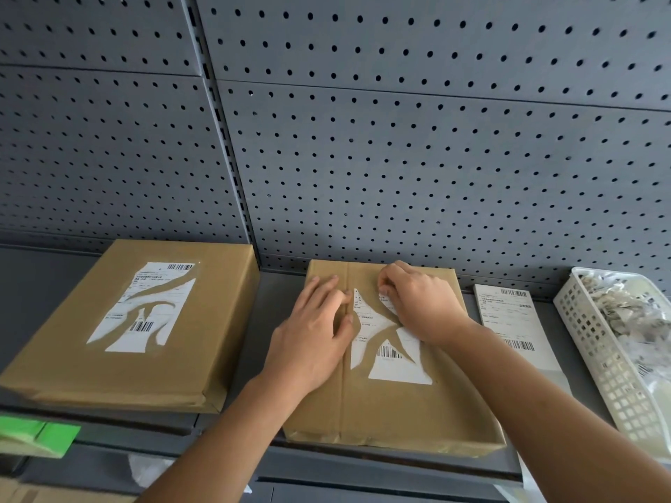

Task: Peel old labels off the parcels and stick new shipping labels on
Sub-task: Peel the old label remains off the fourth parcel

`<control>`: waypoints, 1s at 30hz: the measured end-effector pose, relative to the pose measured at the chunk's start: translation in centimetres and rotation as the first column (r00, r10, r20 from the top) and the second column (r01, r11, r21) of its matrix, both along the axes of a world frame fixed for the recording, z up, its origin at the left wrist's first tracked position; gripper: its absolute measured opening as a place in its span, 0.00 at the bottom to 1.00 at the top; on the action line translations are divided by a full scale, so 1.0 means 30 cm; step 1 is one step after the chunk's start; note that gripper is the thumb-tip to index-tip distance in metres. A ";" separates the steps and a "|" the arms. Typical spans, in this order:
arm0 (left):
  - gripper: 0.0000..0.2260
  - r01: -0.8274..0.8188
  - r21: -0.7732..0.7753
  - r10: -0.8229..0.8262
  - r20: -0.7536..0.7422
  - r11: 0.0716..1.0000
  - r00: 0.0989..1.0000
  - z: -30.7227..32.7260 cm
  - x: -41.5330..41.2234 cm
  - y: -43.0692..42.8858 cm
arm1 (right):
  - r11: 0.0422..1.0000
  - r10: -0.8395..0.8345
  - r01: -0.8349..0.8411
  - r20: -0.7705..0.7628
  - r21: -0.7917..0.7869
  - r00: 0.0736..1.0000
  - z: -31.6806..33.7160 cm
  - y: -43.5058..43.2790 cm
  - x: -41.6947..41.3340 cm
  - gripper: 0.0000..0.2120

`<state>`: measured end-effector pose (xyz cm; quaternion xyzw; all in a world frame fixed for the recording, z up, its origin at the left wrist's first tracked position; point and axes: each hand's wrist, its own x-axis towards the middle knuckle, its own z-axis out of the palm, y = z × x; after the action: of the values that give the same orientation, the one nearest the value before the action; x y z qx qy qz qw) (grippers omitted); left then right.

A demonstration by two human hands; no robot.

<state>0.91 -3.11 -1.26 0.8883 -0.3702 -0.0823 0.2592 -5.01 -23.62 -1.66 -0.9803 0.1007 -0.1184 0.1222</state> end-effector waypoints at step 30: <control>0.13 0.000 0.000 0.000 0.007 1.000 1.000 -0.010 0.007 0.000 | 0.907 -0.023 -0.050 0.168 0.419 0.986 0.040 -0.018 -0.113 0.07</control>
<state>1.12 -3.12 -1.55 0.8885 -0.3711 -0.0791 0.2579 -8.42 -24.15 -0.46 -0.9178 0.1064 -0.1757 0.3398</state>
